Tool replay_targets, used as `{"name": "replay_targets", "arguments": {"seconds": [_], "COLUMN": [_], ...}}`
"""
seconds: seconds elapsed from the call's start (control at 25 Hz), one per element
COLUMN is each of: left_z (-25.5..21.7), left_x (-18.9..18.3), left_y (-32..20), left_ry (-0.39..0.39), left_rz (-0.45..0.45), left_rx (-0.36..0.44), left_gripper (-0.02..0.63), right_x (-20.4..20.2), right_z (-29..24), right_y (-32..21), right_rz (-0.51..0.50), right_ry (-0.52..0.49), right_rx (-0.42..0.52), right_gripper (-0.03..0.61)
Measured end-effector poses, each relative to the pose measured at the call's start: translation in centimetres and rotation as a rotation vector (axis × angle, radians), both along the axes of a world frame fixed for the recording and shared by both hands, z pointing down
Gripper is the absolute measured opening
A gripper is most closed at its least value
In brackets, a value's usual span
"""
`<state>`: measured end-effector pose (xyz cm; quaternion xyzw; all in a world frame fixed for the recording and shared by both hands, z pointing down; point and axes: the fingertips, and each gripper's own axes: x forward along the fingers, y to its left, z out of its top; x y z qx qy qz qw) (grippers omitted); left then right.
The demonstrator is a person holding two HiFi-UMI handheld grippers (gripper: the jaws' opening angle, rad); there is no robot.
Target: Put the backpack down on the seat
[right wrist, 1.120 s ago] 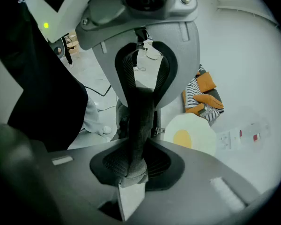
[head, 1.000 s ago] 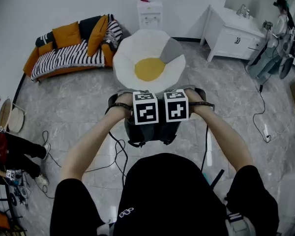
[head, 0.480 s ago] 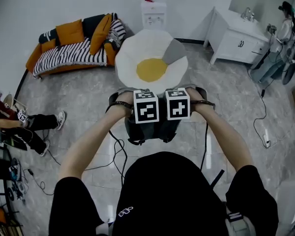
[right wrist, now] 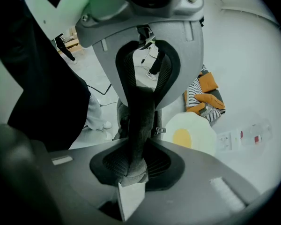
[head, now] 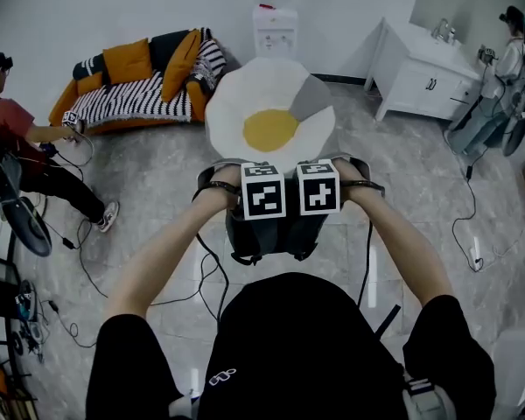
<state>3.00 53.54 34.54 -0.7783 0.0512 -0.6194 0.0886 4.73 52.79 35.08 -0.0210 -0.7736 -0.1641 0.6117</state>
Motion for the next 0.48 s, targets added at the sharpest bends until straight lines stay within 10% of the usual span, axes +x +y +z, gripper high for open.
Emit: {"name": "replay_targets", "arguments": {"seconds": [0.48], "left_z": [0.0], "left_x": [4.6], "left_y": [-2.7], "left_ry": [-0.008], "left_rz": [0.025], "left_rx": [0.020], "left_gripper": [0.140], "right_x": [4.6], "right_z": [-0.1], "right_y": [-2.6], "right_rz": [0.033], "right_ry": [-0.007], "right_rx": [0.012], "right_gripper": [0.075]}}
